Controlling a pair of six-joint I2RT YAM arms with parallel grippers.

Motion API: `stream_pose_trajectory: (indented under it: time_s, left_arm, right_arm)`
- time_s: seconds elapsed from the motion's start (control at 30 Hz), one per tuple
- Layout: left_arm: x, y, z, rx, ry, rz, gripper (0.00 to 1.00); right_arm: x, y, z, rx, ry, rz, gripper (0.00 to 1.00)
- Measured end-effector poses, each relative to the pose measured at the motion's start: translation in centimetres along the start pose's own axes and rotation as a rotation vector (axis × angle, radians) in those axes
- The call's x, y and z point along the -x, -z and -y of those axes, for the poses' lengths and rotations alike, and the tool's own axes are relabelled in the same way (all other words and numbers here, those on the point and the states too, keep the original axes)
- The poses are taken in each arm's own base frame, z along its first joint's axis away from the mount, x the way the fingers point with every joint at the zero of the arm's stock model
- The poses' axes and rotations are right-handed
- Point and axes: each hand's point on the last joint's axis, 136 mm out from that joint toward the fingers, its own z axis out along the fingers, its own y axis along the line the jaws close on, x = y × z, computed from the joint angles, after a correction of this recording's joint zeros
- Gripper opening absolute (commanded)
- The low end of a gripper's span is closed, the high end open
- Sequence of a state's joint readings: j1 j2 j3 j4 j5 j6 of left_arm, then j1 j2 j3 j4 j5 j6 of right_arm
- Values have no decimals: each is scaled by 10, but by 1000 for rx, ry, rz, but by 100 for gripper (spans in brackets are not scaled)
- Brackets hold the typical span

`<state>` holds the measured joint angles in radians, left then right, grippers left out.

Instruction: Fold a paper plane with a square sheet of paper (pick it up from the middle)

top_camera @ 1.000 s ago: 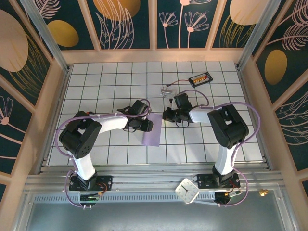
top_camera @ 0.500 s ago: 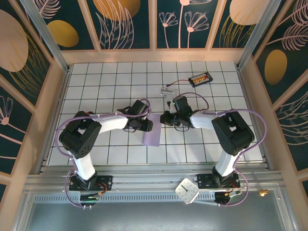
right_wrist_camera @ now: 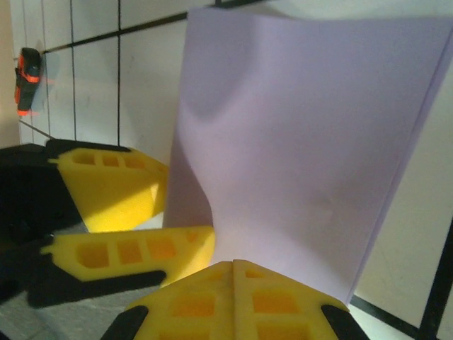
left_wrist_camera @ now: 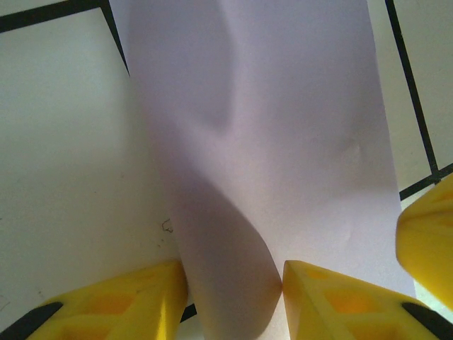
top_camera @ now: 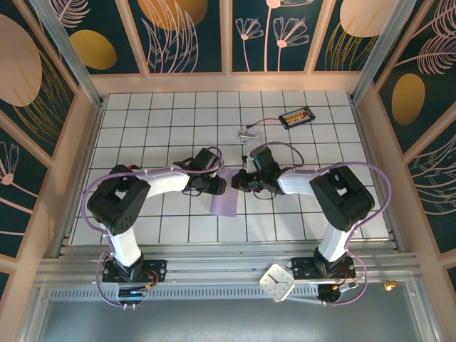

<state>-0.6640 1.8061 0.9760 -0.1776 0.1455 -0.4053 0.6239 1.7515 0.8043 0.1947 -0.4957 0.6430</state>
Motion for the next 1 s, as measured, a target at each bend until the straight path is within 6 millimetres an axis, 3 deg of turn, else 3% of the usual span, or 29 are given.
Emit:
stream_pose_trajectory:
  time_s: [0.33, 0.57, 0.9, 1.0]
  left_arm:
    - [0, 0, 0, -1, 0, 1, 44]
    - [0, 0, 0, 0, 2, 2, 44]
    - [1, 3, 8, -11, 10, 9, 63]
    - [4, 7, 0, 36, 12, 23, 64]
  right_arm:
    - [-13, -10, 18, -42, -39, -36, 0]
    - [-11, -13, 20, -39, -33, -31, 0]
    - [-12, -13, 20, -43, -32, -29, 0]
    - [-12, -13, 21, -42, -28, -28, 0]
